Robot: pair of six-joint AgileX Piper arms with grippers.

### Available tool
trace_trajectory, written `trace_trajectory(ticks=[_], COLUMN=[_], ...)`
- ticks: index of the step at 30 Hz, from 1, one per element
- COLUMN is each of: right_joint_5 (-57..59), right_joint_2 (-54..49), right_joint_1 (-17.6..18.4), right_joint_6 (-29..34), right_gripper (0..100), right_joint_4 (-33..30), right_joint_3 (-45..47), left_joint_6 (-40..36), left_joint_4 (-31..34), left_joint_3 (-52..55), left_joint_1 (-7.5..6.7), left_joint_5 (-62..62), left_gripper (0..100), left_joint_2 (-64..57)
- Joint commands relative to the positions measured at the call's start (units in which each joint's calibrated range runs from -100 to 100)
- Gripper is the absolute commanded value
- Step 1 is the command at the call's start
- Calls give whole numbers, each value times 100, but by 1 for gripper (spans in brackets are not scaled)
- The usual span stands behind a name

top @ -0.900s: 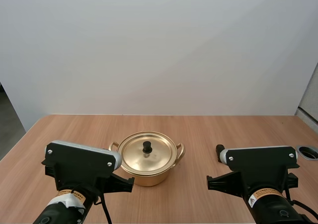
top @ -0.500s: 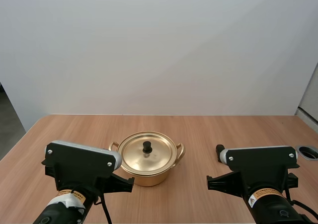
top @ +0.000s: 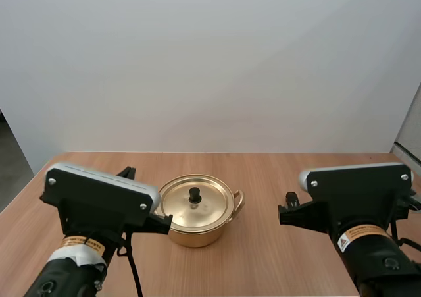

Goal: Open the pot, put the car inside, and close it

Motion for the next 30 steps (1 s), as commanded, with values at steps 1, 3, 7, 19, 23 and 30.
trace_trajectory(ticks=[1,3,7,19,23,30], right_joint_5=[768,1135,2398,1753,1134,656], right_joint_2=[538,1095,2203,3344,3854,5096], right_joint_1=[0,0,0,0,0,0], right_joint_6=[3,3,3,-139,-436,-746], right_gripper=[0,0,0,0,0,94], right_joint_4=[11,54,100,189,269,210], right_joint_3=[-789,-1264,-1990,-2238,-2238,-2472], left_joint_6=[-7,-131,-609,1358,2150,3043], left_joint_4=[3,3,-12,-1268,-1953,-2957], left_joint_3=[-631,-998,-1569,-2182,-2346,-3198], left_joint_1=[3,3,3,-136,-148,-148], left_joint_5=[2237,2475,2682,2860,3113,4427], left_gripper=[0,0,0,0,0,47], left_joint_2=[456,897,1783,3286,4086,5711])
